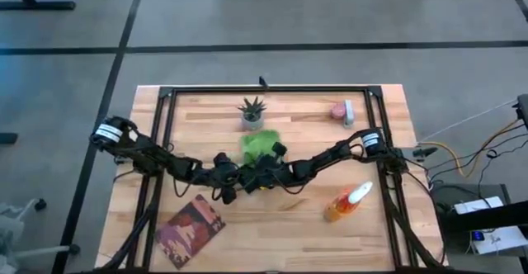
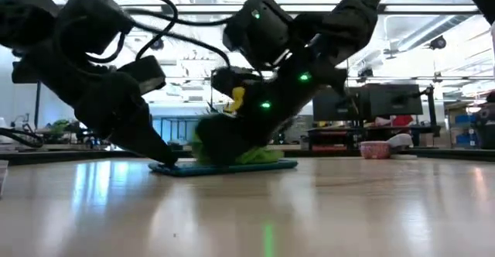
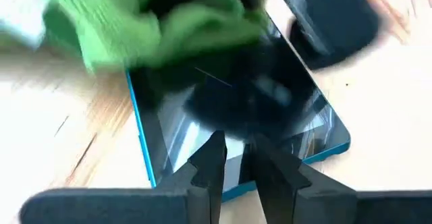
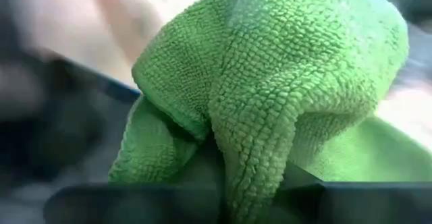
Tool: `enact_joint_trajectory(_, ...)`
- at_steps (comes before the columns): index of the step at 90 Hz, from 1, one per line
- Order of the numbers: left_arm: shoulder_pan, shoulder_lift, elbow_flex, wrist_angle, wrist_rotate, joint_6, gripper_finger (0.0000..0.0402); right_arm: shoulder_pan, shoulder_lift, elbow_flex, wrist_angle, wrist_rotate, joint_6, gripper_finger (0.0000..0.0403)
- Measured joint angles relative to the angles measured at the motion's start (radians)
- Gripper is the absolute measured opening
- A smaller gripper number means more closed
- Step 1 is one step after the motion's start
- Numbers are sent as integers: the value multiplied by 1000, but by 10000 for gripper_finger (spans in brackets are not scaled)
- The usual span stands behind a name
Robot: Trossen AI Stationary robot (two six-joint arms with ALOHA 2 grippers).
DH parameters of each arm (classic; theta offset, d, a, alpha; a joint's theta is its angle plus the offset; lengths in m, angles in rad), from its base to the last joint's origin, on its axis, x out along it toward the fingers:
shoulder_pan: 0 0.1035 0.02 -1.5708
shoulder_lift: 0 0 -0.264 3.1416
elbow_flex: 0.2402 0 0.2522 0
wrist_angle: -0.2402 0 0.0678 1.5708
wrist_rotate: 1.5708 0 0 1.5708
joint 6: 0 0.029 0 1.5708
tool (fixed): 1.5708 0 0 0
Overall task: Apply microfiber cloth
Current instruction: Wipe the front of the tablet with the microfiber cloth
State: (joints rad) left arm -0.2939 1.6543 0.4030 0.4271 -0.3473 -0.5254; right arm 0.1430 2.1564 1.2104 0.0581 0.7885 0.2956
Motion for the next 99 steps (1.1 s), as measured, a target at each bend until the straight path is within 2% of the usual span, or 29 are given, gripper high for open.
enact_joint_trajectory(19, -1, -1, -3, 5, 8, -7, 59, -11, -110, -126, -190, 92, 121, 3)
enact_joint_trajectory(31, -3, -3, -5, 11, 28, -7, 59, -13, -202, -233, -184, 101, 153, 3)
enact_joint_trajectory(42, -3, -4, -6, 18, 29, 1, 59, -2, -259, -304, 122, 29, 94, 3)
enact_joint_trajectory(51, -3, -8, -6, 18, 29, 1, 59, 3, -235, -341, 410, -112, 12, 3)
enact_joint_trajectory(57, -3, -9, -6, 18, 29, -5, 59, 3, -185, -336, 535, -179, 4, 3)
enact_joint_trajectory(75, -2, -14, -6, 15, 28, -7, 59, 27, -12, -198, 605, -306, 44, 3)
enact_joint_trajectory(89, -2, -15, -7, 7, 32, -15, 59, 79, 56, -94, 541, -344, 7, 3)
enact_joint_trajectory(99, -1, -15, -5, 2, 34, -18, 59, 107, 33, -86, 432, -302, 17, 3)
